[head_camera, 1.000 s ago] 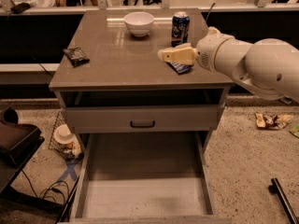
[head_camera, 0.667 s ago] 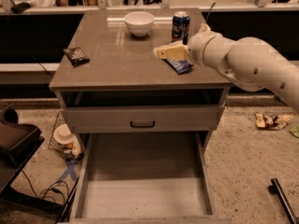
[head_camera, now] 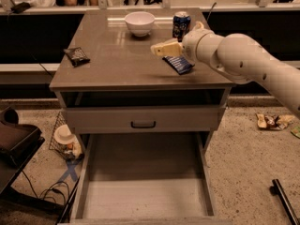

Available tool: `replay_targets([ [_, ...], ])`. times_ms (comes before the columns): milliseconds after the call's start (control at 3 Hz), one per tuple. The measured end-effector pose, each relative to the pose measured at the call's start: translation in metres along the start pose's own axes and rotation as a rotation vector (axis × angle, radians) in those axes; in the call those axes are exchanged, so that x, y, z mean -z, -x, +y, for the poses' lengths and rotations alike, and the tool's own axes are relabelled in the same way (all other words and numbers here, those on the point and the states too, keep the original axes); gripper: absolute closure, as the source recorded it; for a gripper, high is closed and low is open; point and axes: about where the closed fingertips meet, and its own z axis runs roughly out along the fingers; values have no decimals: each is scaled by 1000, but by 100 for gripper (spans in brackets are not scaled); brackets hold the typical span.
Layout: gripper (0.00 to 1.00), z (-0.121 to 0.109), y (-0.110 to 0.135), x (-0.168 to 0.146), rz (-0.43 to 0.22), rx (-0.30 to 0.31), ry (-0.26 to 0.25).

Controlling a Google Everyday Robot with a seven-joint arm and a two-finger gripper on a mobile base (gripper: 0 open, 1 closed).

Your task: Place pepsi can into middle drawer

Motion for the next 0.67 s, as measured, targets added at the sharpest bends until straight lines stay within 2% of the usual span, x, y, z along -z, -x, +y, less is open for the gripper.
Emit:
replay_targets([
  [667,0,-71,8,-23,-77,-32,-31],
])
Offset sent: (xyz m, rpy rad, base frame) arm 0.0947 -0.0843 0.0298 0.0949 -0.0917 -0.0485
